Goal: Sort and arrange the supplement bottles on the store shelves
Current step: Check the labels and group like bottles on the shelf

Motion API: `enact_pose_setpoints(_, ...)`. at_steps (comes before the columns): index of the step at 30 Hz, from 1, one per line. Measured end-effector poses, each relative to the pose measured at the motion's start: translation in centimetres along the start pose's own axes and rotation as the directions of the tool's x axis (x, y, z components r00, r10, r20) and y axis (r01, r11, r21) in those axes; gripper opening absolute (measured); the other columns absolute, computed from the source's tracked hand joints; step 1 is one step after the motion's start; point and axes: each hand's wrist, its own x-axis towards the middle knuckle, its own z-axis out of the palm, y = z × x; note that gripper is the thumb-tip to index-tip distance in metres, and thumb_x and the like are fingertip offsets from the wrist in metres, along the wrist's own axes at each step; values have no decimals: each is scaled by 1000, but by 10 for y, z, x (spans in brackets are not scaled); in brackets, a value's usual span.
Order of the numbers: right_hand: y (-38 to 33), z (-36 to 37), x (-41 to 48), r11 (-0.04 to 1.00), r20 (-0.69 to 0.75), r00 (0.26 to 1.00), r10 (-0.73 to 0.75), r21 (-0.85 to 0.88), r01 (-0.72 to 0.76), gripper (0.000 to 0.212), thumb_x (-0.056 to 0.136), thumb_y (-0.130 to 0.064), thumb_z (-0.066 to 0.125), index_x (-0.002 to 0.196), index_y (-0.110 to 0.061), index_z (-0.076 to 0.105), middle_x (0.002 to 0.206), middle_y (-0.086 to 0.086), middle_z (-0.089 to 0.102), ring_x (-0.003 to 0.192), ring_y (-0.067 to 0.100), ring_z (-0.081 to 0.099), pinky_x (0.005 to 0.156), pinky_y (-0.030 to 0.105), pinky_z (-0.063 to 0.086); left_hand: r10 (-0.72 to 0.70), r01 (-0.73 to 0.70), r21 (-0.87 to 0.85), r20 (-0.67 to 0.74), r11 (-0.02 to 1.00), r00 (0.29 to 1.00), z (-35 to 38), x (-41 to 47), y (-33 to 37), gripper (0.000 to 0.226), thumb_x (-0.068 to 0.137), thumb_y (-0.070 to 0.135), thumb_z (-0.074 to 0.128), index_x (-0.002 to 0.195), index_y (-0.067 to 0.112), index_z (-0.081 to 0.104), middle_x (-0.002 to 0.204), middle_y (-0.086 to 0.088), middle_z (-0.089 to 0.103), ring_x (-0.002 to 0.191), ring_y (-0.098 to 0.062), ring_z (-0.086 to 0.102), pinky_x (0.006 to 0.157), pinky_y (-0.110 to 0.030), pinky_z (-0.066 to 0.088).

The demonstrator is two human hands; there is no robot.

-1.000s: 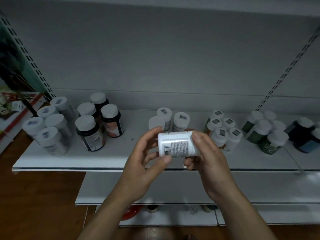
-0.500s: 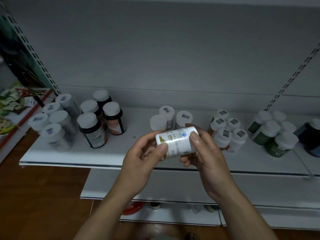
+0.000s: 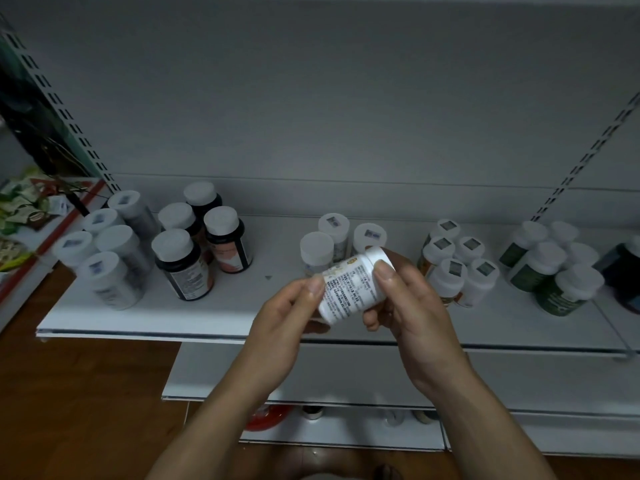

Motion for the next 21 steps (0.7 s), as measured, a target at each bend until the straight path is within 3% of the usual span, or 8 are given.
enact_pose_setpoints(2,-1,1,3,1000,-34,999,14,-10,-15,36,81,-44,60,106,-19,67,72,-2,66,54,10,53,52,24,46,22,-22,1,11,1000,1000,0,-1,0,34,91,46,58,118,25,61,106,11,71,97,-5,67,80,-18,54)
enact_pose_setpoints(5,1,2,5,999,-49,999,19,-26,-20,38,81,-46,59,106,-19,67,72,-2,66,55,10,54,52,23,47,45,-45,3,9,999,999,-1,1,0,34,88,37,66,118,22,62,105,9,71,95,-6,67,78,-19,54)
enact_pose_setpoints(11,2,2,5,1000,-11,1000,17,0,-17,35,85,-45,56,105,-19,66,75,2,65,56,14,52,52,26,44,41,-42,-30,-25,999,999,4,-1,-1,37,84,40,51,108,18,70,98,0,74,85,-9,69,71,-19,54)
enact_pose_setpoints(16,3,1,2,1000,25,1000,-18,-23,19,31,81,-41,64,109,-30,66,81,-2,68,66,11,58,56,24,48,82,-87,-67,-67,994,994,5,-3,-2,34,79,35,57,109,23,67,96,11,75,87,-3,70,70,-14,52)
enact_pose_setpoints(21,4,0,0,995,76,995,-66,-63,71,52,77,-23,66,126,-32,53,89,-12,71,78,2,65,62,19,50,106,-112,-92,-72,989,992,2,-3,-5,43,75,29,64,117,22,63,106,13,73,98,-5,69,76,-13,52)
